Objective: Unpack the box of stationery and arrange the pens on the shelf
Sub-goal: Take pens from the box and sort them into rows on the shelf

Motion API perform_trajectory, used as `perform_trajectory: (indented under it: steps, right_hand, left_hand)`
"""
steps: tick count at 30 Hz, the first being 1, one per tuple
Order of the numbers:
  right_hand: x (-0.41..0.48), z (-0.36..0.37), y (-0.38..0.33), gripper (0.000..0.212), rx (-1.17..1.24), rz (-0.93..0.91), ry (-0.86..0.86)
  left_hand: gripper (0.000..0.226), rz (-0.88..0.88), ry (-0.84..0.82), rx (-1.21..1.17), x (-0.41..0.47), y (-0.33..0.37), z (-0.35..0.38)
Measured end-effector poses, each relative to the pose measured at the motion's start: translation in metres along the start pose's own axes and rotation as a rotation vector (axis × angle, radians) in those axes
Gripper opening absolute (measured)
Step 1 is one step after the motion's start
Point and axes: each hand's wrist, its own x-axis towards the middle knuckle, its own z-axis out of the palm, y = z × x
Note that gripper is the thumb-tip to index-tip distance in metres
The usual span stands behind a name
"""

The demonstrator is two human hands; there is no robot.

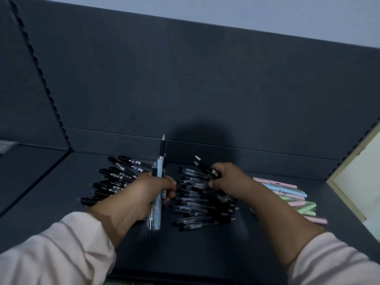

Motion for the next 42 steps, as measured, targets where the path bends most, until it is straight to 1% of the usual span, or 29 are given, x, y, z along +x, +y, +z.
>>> perform_trajectory:
  steps: [4,6,9,14,20,24,26,29,33,36,39,40,41,42]
  right_hand:
    - [-0.005,0.0,0.009,0.011,0.159,0.075,0.011]
    - [-0.004,0.001,0.012,0.01,0.082,0.095,0.023]
    - [-0.001,0.007,0.014,0.014,-0.087,0.06,0.037]
    - [0.004,0.022,0.023,0.02,-0.372,0.06,-0.003]
    - [0.011,0.023,0.029,0.015,-0.434,0.037,-0.024]
    - [0.011,0.022,0.032,0.019,-0.466,-0.015,-0.032]
    - [0.01,0.022,0.032,0.02,-0.449,-0.029,-0.019]
    - [0.009,0.024,0.031,0.015,-0.398,-0.046,-0.03]
    - [0.01,0.022,0.027,0.01,-0.454,-0.059,-0.073]
    - [0.011,0.022,0.026,0.014,-0.501,-0.058,-0.091]
    - [0.01,0.022,0.027,0.012,-0.488,-0.058,-0.091]
    - [0.008,0.02,0.026,0.009,-0.447,-0.053,-0.068]
    - [0.007,0.017,0.024,0.004,-0.337,-0.034,-0.034]
    - [0.005,0.014,0.02,0.006,-0.143,-0.001,0.006]
  left_hand:
    - [0.007,-0.006,-0.007,0.004,0.003,-0.001,0.0]
    - [0.005,-0.011,-0.017,0.01,0.004,-0.002,0.002]
    - [0.002,-0.01,-0.031,0.027,0.005,-0.002,0.006]
    - [0.003,-0.014,-0.048,0.035,0.004,-0.003,0.011]
    - [0.005,-0.017,-0.037,0.031,0.004,-0.003,0.01]
    - [0.006,-0.016,-0.032,0.018,0.005,-0.004,0.01]
    - [0.006,-0.016,-0.03,0.019,0.006,-0.005,0.01]
    - [0.005,-0.017,-0.028,0.02,0.007,-0.005,0.01]
    - [0.005,-0.025,-0.036,0.019,0.008,-0.005,0.011]
    - [0.005,-0.033,-0.034,0.021,0.009,-0.006,0.012]
    - [0.005,-0.035,-0.039,0.024,0.008,-0.006,0.014]
    - [0.004,-0.035,-0.042,0.024,0.007,-0.006,0.014]
    - [0.004,-0.033,-0.047,0.024,0.006,-0.005,0.015]
    - [0.003,-0.032,-0.054,0.023,0.005,-0.005,0.016]
